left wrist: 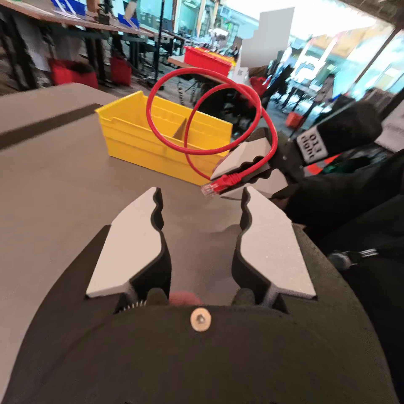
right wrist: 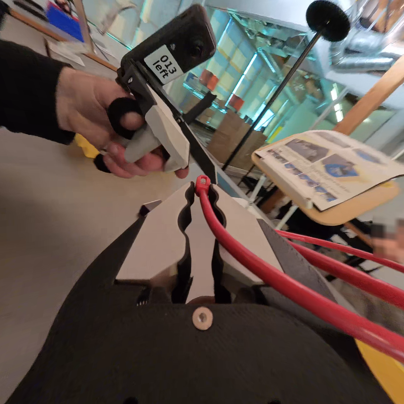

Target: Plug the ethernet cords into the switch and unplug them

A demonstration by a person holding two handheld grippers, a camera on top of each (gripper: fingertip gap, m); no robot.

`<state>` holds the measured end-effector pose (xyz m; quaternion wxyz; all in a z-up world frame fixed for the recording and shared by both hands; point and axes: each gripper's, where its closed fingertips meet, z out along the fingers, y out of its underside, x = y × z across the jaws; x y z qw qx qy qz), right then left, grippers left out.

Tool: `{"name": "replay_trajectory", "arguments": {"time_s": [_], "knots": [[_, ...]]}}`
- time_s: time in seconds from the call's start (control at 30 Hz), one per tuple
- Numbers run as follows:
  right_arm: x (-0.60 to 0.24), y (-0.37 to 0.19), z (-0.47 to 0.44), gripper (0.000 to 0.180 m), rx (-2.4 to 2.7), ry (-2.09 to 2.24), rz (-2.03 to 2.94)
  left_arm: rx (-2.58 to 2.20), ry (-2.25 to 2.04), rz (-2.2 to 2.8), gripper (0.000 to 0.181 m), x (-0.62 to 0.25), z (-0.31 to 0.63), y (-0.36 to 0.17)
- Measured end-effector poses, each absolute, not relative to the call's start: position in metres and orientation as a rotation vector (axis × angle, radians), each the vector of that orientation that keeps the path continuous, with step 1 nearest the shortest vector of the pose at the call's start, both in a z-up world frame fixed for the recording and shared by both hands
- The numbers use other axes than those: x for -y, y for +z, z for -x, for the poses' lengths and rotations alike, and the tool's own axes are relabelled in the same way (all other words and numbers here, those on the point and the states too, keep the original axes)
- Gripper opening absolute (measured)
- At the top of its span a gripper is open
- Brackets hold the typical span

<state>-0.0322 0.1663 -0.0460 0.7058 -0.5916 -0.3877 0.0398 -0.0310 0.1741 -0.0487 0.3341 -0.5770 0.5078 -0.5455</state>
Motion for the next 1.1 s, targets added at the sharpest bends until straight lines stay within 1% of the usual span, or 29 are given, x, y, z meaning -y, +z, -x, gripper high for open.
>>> {"name": "replay_trajectory", "arguments": {"time_s": [0.2, 0.3, 0.43, 0.57, 0.67, 0.77, 0.8, 0.87, 0.97, 1.03, 1.1], "knots": [[-0.166, -0.044, 0.035, 0.010, 0.886, -0.055, 1.257, -1.223, -1.778, 1.498, 0.050, -0.159, 0.026, -0.042], [-0.165, -0.048, 0.038, 0.010, 0.915, -0.067, 1.249, -1.170, -1.877, 1.448, 0.031, -0.157, 0.025, -0.034], [-0.164, -0.048, 0.041, 0.010, 0.918, -0.060, 1.242, -1.172, -1.912, 1.409, 0.014, -0.152, 0.026, -0.033], [-0.163, -0.046, 0.043, 0.010, 0.927, -0.076, 1.228, -1.167, -1.906, 1.400, 0.012, -0.152, 0.025, -0.033], [-0.162, -0.045, 0.043, 0.010, 0.926, -0.088, 1.219, -1.140, -1.869, 1.421, 0.026, -0.160, 0.026, -0.034], [-0.165, -0.048, 0.040, 0.010, 0.920, -0.079, 1.238, -1.144, -1.672, 1.451, 0.038, -0.182, 0.031, -0.040], [-0.166, -0.049, 0.038, 0.010, 0.913, -0.070, 1.249, -1.178, -1.557, 1.476, 0.042, -0.190, 0.034, -0.046], [-0.170, -0.051, 0.034, 0.010, 0.885, -0.036, 1.276, -1.278, -1.272, 1.523, 0.062, -0.207, 0.040, -0.062], [-0.176, -0.057, 0.026, 0.010, 0.849, 0.006, 1.324, -1.457, -0.794, 1.559, 0.082, -0.231, 0.056, -0.090], [-0.178, -0.059, 0.024, 0.010, 0.838, 0.029, 1.342, -1.581, -0.578, 1.611, 0.098, -0.239, 0.069, -0.113], [-0.179, -0.060, 0.022, 0.010, 0.828, 0.048, 1.357, -1.665, -0.467, 1.675, 0.107, -0.242, 0.081, -0.135]]}}
